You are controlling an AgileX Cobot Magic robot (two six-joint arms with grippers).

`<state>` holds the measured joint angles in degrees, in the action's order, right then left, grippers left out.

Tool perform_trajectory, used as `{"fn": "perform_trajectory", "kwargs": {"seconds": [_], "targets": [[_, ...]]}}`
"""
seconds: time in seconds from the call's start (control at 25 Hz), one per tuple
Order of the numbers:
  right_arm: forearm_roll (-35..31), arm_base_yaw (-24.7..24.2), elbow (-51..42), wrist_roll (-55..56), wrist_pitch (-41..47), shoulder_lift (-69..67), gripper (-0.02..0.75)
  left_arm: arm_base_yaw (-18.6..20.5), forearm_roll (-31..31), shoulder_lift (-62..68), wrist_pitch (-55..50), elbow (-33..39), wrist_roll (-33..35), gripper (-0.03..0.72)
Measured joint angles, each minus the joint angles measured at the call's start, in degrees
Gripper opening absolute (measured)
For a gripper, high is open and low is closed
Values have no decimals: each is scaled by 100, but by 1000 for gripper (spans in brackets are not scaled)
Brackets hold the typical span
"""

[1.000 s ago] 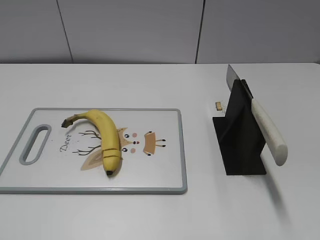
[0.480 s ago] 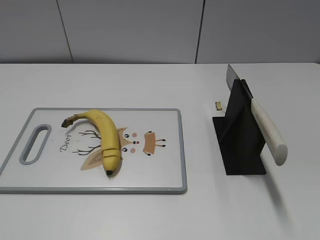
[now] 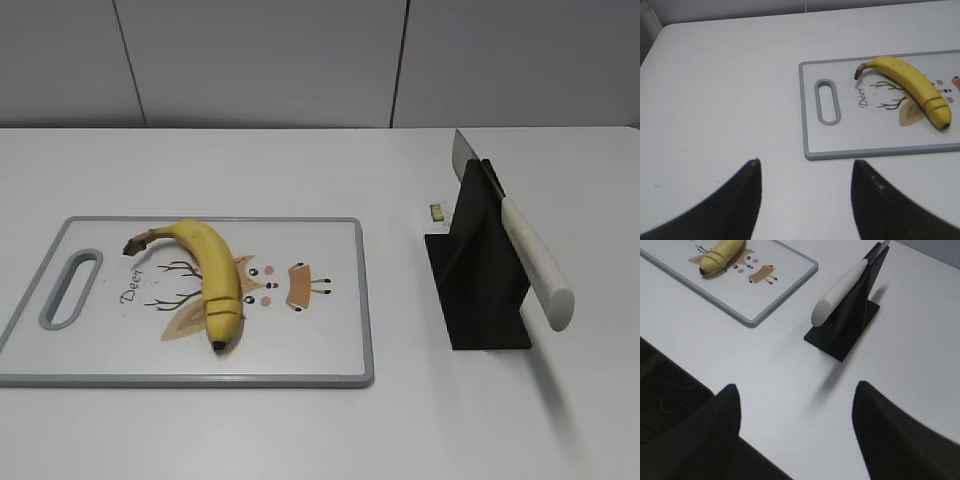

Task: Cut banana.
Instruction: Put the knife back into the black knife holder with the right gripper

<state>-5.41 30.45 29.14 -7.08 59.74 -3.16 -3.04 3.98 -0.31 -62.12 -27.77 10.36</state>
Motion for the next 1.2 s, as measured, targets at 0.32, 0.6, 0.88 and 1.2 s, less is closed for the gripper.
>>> {"fn": "perform_trajectory", "kwargs": {"seconds": [0.32, 0.6, 0.88, 1.2], "targets": [[-5, -31, 0, 0, 6, 350, 531, 0, 0, 0, 0, 0, 0, 545], [-10, -797, 0, 0, 6, 350, 529, 0, 0, 0, 0, 0, 0, 544], [-10, -1848, 0, 0, 6, 350, 527, 0, 0, 0, 0, 0, 0, 536], [-10, -2283, 0, 0, 6, 350, 526, 0, 0, 0, 0, 0, 0, 530]]}}
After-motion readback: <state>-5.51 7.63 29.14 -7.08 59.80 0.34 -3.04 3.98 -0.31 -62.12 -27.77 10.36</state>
